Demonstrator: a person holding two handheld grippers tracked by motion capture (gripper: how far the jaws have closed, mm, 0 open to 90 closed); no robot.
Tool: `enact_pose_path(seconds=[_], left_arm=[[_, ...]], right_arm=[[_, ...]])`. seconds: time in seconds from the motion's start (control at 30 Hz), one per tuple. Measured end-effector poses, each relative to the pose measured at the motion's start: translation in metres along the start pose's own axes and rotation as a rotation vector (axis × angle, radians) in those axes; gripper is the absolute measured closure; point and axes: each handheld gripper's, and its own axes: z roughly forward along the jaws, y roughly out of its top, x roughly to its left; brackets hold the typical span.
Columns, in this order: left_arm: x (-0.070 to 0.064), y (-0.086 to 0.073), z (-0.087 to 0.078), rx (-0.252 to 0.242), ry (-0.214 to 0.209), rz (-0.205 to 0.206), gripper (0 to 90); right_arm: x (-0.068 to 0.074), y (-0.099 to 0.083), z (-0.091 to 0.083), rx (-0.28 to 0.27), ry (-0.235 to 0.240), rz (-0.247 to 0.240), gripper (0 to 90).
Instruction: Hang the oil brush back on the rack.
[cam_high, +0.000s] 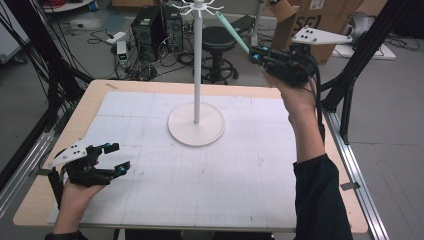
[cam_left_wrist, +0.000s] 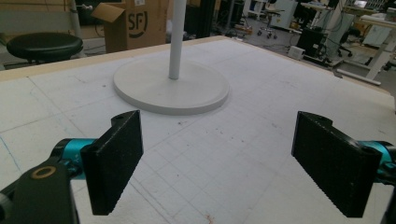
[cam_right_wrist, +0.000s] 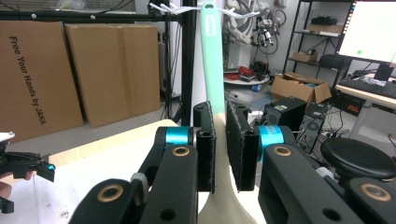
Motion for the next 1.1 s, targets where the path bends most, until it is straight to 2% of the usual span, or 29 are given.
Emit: enact_pose_path(seconds=[0.67,0.83,0.97,1.1], left_arm=[[0.000,0.000,0.000,0.001,-0.002,0.000,17.2],[0.000,0.000,0.000,0.004,-0.002,0.002,17.2],[0.000,0.000,0.000,0.003,-0.001,-0.001,17.2],[0.000,-0.001,0.000,0.003,-0.001,-0.001,17.2]], right_arm=[[0.004,-0.002,0.011,0.019,0.001,-0.005,82.6],[0.005,-0.003,0.015,0.044,-0.001,-0.003,80.5],[0.004,-0.005,0.016,0.065,0.009,-0.001,69.4],[0.004,-0.008,0.014,0.071,0.010,0.007,65.2]])
